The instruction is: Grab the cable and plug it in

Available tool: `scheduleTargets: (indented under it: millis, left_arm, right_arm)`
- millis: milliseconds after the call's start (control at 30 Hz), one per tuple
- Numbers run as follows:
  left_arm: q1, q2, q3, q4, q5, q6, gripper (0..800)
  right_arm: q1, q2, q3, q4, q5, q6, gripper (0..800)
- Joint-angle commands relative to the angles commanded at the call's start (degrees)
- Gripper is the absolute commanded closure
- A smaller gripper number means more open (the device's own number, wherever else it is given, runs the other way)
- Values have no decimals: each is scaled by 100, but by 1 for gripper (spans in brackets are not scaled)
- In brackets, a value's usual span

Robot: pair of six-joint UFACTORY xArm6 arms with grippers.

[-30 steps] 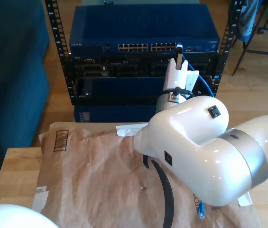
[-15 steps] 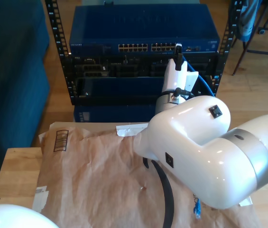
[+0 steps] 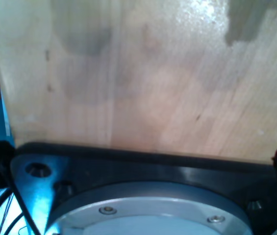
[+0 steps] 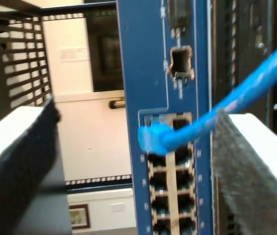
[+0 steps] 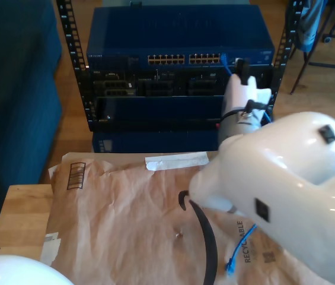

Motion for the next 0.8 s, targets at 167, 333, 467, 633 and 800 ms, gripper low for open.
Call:
scheduleTargets:
  millis: [167,333,467,633,800]
  left_arm:
    - [9,0,0,0,0,0,0]
    - [9,0,0,0,0,0,0]
    - [9,0,0,0,0,0,0]
    - [9,0,0,0,0,0,0]
    - [0,0,0,0,0,0,0]
  right_arm:
    - [-492,-826,598,-18,756,-9,71]
    - [-1415,-1547,853,-466,1916,-18,41]
    - [-2338,-2048,818,-835,3288,-79,13]
    - [-3437,-2611,862,-2084,5002,-141,11]
    - [-4501,-2910,738,-3015,6655,-598,10]
